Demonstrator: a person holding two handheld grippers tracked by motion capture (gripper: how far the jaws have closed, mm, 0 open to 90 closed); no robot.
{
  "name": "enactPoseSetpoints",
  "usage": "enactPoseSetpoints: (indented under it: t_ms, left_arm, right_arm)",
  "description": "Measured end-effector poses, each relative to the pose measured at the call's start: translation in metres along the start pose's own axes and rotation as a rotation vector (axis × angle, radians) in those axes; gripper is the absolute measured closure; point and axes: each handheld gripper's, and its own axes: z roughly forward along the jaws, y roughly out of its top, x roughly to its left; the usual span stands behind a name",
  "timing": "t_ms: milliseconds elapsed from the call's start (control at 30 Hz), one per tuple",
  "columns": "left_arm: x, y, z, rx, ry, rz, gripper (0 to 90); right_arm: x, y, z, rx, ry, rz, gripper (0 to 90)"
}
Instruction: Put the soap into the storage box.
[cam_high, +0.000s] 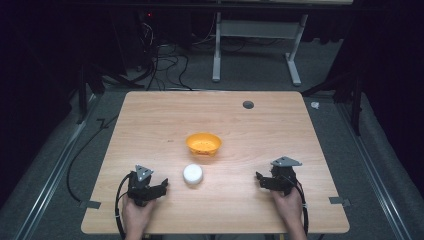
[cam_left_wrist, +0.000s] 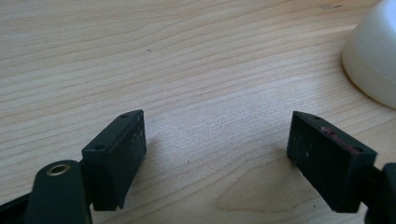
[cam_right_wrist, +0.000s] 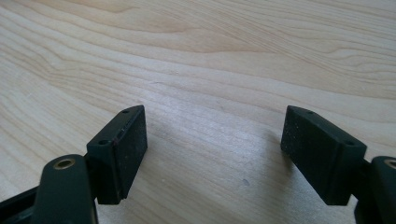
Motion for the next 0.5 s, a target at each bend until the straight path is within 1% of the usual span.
enactPoseSetpoints:
  t_ms: [100,167,500]
  left_arm:
    - [0.0000,0.0000,0.0001,0.000,0.000,0.000,20.2]
    - [0.0000,0.0000,0.0002,0.000,0.000,0.000,20.2]
    - [0.0001,0.0003,0.0003,0.003,-0.003,0.003,19.2]
  right_arm:
    - [-0.0001,0.0000,0.0000,0.000,0.000,0.000,23.5]
    - [0.0003,-0.0003,-0.0003,0.000,0.008,-0.006,23.5]
    - [0.0006,-0.0004,-0.0004,0.001,0.011,-0.010,23.4]
